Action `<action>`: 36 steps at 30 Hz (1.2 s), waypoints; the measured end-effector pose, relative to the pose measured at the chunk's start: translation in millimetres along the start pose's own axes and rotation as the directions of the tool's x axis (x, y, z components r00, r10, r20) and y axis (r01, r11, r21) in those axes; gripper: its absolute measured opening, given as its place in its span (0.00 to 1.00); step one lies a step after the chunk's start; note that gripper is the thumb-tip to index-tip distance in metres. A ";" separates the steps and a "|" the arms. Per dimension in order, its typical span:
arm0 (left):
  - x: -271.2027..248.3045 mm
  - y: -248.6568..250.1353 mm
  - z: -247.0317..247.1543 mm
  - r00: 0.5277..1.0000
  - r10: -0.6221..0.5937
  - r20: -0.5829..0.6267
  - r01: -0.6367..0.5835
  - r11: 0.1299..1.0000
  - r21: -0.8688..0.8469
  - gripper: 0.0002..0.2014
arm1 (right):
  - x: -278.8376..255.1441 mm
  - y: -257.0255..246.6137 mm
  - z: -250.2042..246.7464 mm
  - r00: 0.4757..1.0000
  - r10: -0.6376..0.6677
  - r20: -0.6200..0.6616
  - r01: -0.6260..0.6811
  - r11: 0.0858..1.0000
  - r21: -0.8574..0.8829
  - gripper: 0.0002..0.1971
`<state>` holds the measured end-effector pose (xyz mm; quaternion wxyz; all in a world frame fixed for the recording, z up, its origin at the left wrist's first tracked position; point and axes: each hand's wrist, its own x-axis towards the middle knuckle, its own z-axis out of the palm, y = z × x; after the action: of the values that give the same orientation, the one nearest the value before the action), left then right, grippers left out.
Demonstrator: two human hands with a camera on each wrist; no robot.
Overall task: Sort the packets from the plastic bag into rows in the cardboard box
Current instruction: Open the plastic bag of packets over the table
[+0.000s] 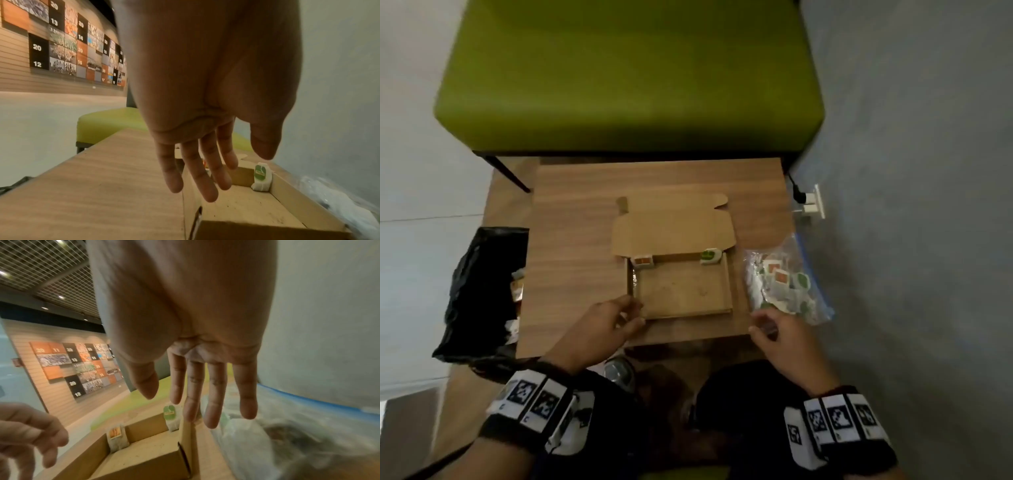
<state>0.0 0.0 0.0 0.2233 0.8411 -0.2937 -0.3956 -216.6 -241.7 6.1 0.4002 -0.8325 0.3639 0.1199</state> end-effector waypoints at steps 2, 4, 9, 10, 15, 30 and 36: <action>10.1 -8.3 6.6 0.998 0.026 -0.061 -0.025 0.999 0.020 0.13 | 12.6 -1.4 12.9 0.999 -0.029 -0.018 0.029 1.000 0.006 0.14; 19.2 -16.2 14.4 0.990 0.069 -0.120 -0.061 0.996 0.069 0.15 | 26.4 -4.1 25.5 0.996 -0.079 -0.040 0.077 0.996 -0.035 0.14; 25.3 -44.4 35.5 0.953 0.209 -0.220 -0.158 0.960 0.231 0.14 | 41.9 -3.8 59.6 0.978 -0.197 -0.068 0.163 0.927 -0.338 0.11; 26.4 -49.4 39.6 0.944 0.237 -0.231 -0.177 0.951 0.252 0.13 | 43.2 -3.3 64.9 0.973 -0.215 -0.088 0.169 0.914 -0.369 0.11; 22.6 -63.7 61.7 0.893 0.312 -0.326 -0.231 0.937 0.263 0.08 | 39.3 -6.5 79.6 0.953 -0.242 -0.185 0.154 0.907 -0.392 0.08; 7.3 -58.0 65.7 0.898 0.280 -0.338 -0.216 0.953 0.215 0.14 | 89.5 94.9 -35.5 0.878 0.288 -0.381 -0.359 0.925 -0.129 0.11; 5.6 -53.2 66.3 0.910 0.255 -0.328 -0.203 0.962 0.184 0.14 | 84.4 102.5 -32.2 0.856 0.305 -0.417 -0.364 0.929 -0.067 0.10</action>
<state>-33.0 25.4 -74.3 0.2546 0.8713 -0.3745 -0.1889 -231.9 -351.5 -73.7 0.2294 -0.7897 0.5676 0.0410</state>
